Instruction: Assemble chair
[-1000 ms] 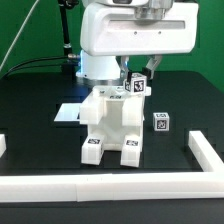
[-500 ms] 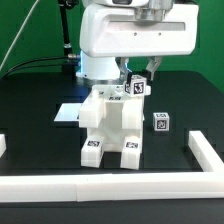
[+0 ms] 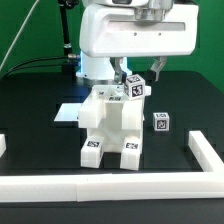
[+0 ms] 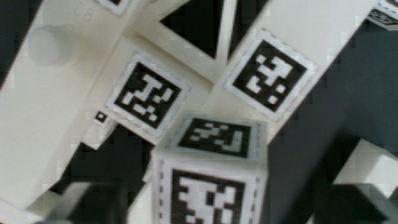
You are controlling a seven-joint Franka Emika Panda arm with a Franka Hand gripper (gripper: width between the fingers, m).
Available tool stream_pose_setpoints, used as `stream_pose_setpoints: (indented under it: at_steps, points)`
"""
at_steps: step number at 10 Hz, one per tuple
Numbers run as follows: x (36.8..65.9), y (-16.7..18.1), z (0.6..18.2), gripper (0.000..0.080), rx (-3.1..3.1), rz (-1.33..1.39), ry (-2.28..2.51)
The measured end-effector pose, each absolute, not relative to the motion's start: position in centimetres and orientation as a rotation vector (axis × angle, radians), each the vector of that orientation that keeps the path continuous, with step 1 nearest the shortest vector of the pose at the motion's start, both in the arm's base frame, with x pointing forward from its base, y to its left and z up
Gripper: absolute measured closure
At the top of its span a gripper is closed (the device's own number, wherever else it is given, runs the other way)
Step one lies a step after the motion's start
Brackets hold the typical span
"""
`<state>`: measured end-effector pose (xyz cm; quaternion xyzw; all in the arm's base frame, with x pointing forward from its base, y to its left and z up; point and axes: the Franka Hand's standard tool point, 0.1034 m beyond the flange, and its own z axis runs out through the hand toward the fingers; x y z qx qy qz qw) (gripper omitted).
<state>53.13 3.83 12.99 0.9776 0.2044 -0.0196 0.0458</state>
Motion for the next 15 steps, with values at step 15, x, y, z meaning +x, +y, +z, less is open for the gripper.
stream_pose_setpoints:
  at_steps: [15]
  points:
    - [53.2, 3.5, 12.8, 0.0402, 3.099, -0.139, 0.478]
